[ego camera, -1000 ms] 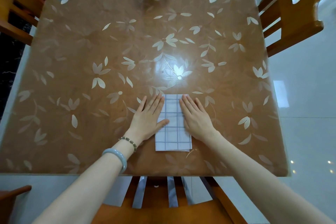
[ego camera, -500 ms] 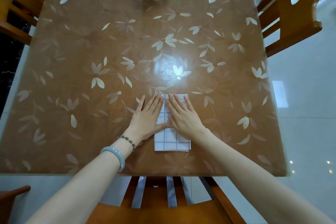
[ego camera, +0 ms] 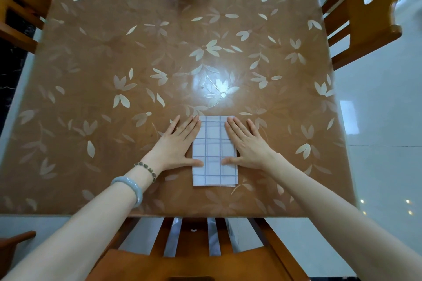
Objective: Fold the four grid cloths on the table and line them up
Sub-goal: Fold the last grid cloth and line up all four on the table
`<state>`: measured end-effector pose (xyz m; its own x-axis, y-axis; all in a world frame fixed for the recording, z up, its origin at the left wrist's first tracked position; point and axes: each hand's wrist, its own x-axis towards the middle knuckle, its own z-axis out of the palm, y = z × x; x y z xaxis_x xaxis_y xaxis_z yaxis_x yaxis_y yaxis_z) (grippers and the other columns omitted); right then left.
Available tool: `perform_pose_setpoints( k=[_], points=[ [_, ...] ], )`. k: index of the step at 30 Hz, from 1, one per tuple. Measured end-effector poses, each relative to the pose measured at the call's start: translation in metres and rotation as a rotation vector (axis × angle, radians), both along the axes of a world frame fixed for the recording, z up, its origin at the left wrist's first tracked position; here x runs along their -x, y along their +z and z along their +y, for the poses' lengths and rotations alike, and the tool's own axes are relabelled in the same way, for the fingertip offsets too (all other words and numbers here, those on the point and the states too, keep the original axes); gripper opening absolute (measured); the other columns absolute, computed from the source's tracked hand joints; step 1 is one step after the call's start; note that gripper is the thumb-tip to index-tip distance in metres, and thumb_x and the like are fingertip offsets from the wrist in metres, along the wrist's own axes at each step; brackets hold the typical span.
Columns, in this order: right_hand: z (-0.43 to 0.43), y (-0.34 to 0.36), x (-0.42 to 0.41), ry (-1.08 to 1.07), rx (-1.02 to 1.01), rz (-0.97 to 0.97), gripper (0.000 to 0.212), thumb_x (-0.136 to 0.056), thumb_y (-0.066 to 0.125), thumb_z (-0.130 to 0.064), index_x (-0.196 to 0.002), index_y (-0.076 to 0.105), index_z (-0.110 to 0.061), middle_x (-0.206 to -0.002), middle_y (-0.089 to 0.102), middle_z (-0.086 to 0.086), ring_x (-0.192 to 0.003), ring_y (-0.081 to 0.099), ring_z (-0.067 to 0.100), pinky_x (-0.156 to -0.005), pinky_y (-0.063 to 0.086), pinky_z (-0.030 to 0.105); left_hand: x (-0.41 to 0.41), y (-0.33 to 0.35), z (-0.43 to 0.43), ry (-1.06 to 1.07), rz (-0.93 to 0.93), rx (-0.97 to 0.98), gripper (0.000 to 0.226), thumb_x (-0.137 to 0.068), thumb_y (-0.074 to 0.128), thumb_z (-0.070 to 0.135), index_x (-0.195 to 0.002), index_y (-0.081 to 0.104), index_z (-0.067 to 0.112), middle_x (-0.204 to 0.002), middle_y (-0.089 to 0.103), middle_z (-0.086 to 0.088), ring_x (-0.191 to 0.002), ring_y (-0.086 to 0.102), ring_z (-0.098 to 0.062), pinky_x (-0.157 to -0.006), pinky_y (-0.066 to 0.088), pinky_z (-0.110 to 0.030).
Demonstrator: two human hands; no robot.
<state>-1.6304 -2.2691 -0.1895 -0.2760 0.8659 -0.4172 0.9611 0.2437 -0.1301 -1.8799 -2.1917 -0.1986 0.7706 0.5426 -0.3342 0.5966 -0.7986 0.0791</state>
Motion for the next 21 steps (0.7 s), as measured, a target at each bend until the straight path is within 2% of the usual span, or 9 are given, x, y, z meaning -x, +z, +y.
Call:
perform_pose_setpoints(
  k=[3, 7, 10, 13, 17, 21],
  points=[
    [0.004, 0.005, -0.003, 0.041, 0.044, -0.024, 0.122, -0.059, 0.011, -0.089, -0.146, -0.022, -0.010, -0.152, -0.029, 0.004, -0.139, -0.030, 0.018, -0.111, -0.023, 0.043, 0.008, 0.000, -0.011, 0.002, -0.027, 0.005, 0.119, -0.072, 0.020, 0.091, -0.151, -0.009, 0.007, -0.159, -0.011, -0.009, -0.144, -0.024, -0.016, -0.117, -0.013, -0.044],
    [0.003, 0.003, -0.003, 0.043, 0.043, -0.007, 0.125, -0.056, 0.012, -0.091, -0.146, -0.022, -0.010, -0.152, -0.028, 0.005, -0.140, -0.028, 0.019, -0.112, -0.021, 0.044, 0.022, -0.001, -0.039, 0.010, 0.003, 0.014, 0.114, -0.077, 0.020, 0.088, -0.152, 0.001, 0.005, -0.161, 0.002, -0.011, -0.148, -0.012, -0.020, -0.119, -0.001, -0.047],
    [0.004, 0.004, -0.002, 0.035, 0.056, 0.009, 0.128, -0.055, 0.014, -0.093, -0.146, -0.023, -0.010, -0.153, -0.028, 0.006, -0.140, -0.029, 0.019, -0.112, -0.021, 0.044, 0.029, 0.001, -0.054, 0.024, 0.003, 0.032, 0.111, -0.078, 0.018, 0.087, -0.153, 0.008, 0.005, -0.161, 0.008, -0.010, -0.148, -0.009, -0.020, -0.118, 0.001, -0.047],
    [0.004, 0.006, -0.002, 0.034, 0.069, 0.026, 0.132, -0.053, 0.016, -0.094, -0.146, -0.022, -0.009, -0.153, -0.028, 0.007, -0.140, -0.029, 0.019, -0.112, -0.022, 0.045, 0.026, 0.008, -0.049, 0.084, -0.046, 0.061, 0.112, -0.076, 0.019, 0.089, -0.153, 0.000, 0.009, -0.161, -0.002, -0.005, -0.148, -0.014, -0.017, -0.118, -0.005, -0.044],
    [0.004, 0.005, -0.002, 0.028, 0.067, 0.046, 0.133, -0.051, 0.015, -0.095, -0.146, -0.022, -0.009, -0.153, -0.028, 0.007, -0.140, -0.029, 0.019, -0.111, -0.023, 0.044, -0.014, 0.021, -0.021, 0.143, -0.131, -0.008, 0.098, -0.084, 0.009, 0.078, -0.152, -0.006, 0.009, -0.160, -0.010, -0.005, -0.147, -0.016, -0.016, -0.119, -0.009, -0.042],
    [0.004, 0.008, -0.002, 0.018, 0.064, 0.049, 0.131, -0.054, 0.021, -0.093, -0.145, -0.022, -0.009, -0.152, -0.028, 0.006, -0.139, -0.030, 0.019, -0.112, -0.022, 0.044, -0.045, 0.008, -0.007, 0.060, -0.052, -0.036, 0.098, -0.083, 0.004, 0.079, -0.151, -0.013, 0.010, -0.161, -0.012, -0.007, -0.147, -0.016, -0.018, -0.119, -0.007, -0.044]
  ],
)
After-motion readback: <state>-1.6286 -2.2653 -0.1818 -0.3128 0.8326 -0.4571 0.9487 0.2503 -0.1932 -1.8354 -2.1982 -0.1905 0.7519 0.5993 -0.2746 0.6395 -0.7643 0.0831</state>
